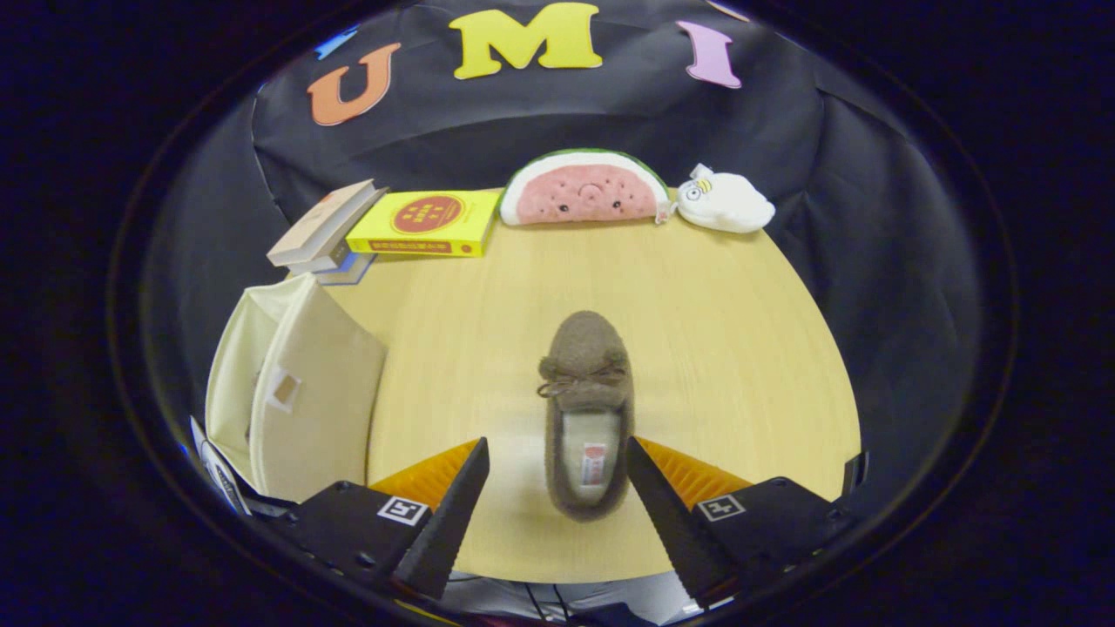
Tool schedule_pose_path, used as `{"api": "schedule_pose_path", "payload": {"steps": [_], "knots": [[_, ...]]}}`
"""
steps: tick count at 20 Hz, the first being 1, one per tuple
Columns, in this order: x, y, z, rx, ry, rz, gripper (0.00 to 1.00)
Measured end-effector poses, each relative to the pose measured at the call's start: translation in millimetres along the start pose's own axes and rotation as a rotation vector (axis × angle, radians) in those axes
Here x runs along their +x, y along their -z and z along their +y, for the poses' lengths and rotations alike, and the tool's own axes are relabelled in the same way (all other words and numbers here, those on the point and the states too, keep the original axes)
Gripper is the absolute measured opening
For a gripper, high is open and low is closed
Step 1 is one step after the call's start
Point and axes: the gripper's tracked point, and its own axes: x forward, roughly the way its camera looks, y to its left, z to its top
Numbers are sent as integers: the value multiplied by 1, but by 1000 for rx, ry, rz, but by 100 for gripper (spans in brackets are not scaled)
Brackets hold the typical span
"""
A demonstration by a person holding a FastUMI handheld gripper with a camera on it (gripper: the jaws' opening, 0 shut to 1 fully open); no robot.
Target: Open the storage box then place both shoes into the box .Put the left shoe in first, then the right shoe, with the right side of both shoes facing outward in a uniform manner.
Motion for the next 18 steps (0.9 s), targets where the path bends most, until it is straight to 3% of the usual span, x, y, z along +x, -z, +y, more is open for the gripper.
{"api": "schedule_pose_path", "payload": {"steps": [7, 9, 11, 13, 14, 16, 18], "knots": [[68, 21, -56, 34, 38, 121, 84], [84, 29, -59, 36, 15, 162, 68], [84, 25, -50, 39, -57, 161, 61], [90, 27, -52, 30, -61, 152, 22], [89, 26, -52, 37, -51, 152, 14], [88, 24, -52, 44, -40, 145, 0], [82, 26, -49, 64, -52, 143, 0]]}}
